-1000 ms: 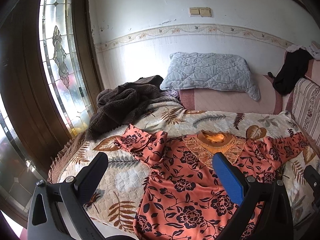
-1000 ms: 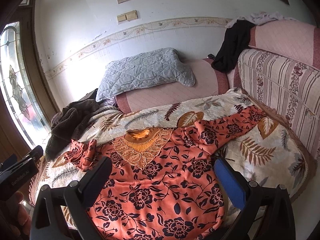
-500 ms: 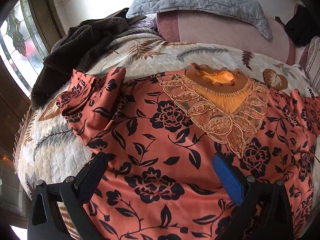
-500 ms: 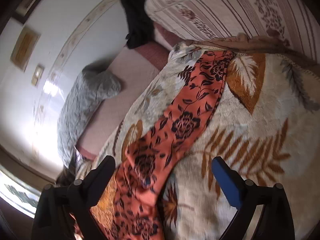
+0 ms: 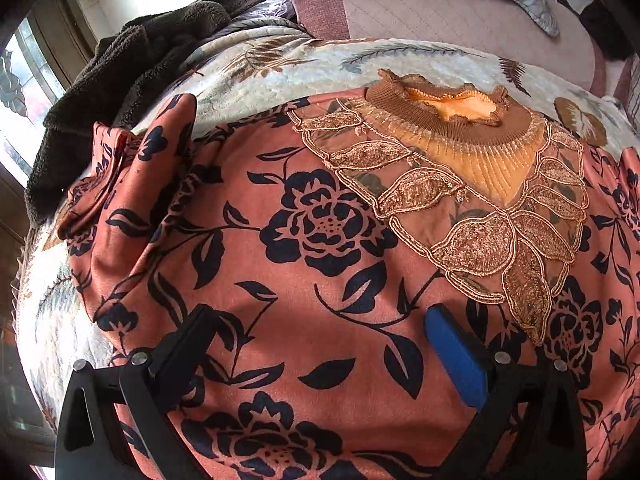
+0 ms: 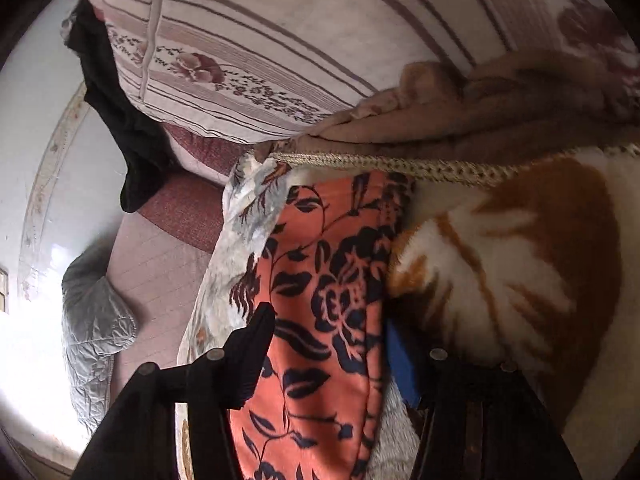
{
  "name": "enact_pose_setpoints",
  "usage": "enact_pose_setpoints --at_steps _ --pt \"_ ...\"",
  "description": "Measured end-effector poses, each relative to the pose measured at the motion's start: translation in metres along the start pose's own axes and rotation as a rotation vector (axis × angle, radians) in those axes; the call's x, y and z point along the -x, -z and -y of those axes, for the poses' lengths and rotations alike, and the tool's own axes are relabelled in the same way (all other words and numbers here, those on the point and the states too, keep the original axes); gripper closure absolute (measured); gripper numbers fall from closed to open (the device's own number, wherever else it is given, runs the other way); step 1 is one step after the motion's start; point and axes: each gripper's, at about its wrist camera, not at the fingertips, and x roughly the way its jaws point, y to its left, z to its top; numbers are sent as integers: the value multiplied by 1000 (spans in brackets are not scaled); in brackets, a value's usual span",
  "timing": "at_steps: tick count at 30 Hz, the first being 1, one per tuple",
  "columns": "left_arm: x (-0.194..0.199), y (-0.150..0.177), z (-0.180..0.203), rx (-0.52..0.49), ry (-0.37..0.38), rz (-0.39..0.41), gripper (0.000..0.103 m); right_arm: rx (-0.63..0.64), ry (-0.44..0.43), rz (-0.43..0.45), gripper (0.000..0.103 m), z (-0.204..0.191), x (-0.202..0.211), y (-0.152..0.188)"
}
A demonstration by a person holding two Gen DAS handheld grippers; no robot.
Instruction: Fold small clothes
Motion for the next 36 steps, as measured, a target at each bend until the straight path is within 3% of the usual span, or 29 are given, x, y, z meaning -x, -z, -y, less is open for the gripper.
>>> enact_pose_setpoints --at_steps 1,2,3,8,11,14,17,21,27,30,32,33,34,35,36 --pt "-3 0 -4 30 26 -9 0 21 8 -3 66 -1 -7 -2" --pt "-6 1 -9 70 56 -13 0 34 21 -18 87 0 -13 -3" --pt "-6 3 -12 92 69 3 0 34 31 -27 94 1 -15 -1" --pt "-4 4 -9 74 54 10 0 68 -106 37 97 -24 26 8" --pt "-1 0 -15 67 72 -10 0 140 -219 37 97 -66 63 21" --pt "16 -2 -33 109 22 64 0 241 -347 5 97 -120 104 50" --pt "40 -5 -56 139 -71 181 0 352 -447 -61 97 -176 141 101" --pt "57 -1 -92 194 -130 252 0 484 -533 -174 97 -238 166 194" --pt "81 17 -147 293 -214 338 0 595 -541 -404 97 -278 134 356" --pt "91 26 -171 340 -282 380 0 617 -522 -531 93 -276 121 433" --pt "92 28 -185 377 -297 390 0 602 -500 -677 86 -270 107 474" --pt "93 30 -190 392 -299 393 0 582 -500 -757 66 -267 100 487" --pt "95 31 -195 404 -297 397 0 562 -503 -822 54 -261 103 500" --pt "96 32 -197 413 -290 402 0 539 -527 -865 31 -257 107 506" --pt "98 33 -198 419 -277 410 0 532 -560 -870 28 -255 113 508"
